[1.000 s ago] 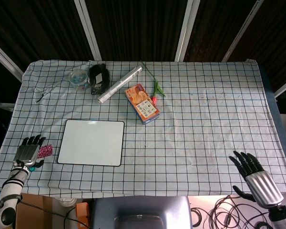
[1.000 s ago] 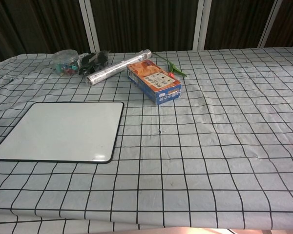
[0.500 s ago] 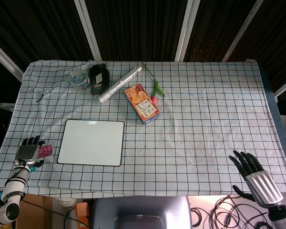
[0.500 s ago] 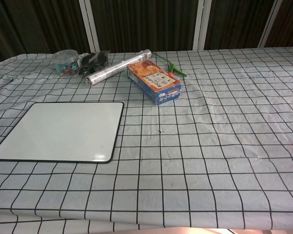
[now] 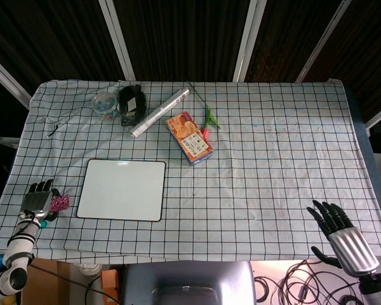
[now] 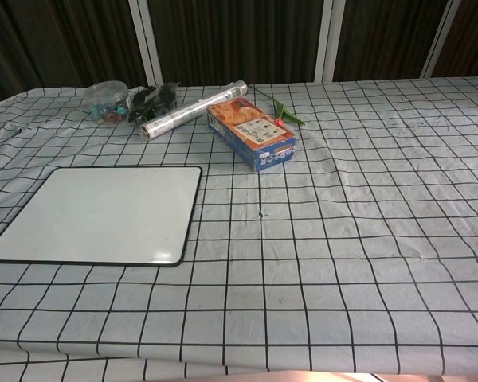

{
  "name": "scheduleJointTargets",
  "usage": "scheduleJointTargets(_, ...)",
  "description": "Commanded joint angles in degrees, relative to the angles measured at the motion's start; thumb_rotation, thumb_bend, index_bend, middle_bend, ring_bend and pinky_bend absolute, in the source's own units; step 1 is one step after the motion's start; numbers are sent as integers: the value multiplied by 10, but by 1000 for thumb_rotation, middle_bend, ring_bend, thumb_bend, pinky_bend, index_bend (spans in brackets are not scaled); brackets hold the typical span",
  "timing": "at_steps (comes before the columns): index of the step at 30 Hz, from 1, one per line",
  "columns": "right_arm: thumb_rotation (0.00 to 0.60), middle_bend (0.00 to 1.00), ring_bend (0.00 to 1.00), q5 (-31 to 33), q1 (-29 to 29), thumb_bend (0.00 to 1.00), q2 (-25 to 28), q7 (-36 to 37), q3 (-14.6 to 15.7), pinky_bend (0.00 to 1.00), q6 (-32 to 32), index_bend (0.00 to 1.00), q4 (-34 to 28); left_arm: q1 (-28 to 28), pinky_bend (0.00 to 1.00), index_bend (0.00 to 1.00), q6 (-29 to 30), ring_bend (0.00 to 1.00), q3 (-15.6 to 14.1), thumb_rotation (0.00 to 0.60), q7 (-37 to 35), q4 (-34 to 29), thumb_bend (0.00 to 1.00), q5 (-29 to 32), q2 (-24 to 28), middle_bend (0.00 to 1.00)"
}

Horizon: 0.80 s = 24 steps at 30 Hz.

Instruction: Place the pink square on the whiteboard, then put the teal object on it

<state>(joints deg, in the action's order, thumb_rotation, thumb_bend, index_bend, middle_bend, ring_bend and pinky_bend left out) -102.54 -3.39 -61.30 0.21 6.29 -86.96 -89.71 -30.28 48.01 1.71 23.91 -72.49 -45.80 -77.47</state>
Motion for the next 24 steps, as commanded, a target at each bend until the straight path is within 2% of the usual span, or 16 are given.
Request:
scheduleJointTargets(1,600,0,0,0,0,171,0,0,0,94,0,0,0,-1,24,366,-2,0,0,600,0,2,314,0,-1,14)
scheduleJointTargets(15,600,0,0,-1,1,170,0,0,1,94,-1,0,1,3,25,422,10,0,6,600,-10,-9,315,-13,8,33)
scheduleJointTargets(24,600,0,0,-3,0,171,-1,-1,1,94,0,0,0,-2,25,424,32,0,24,600,-27,-57,312,-42,31,34)
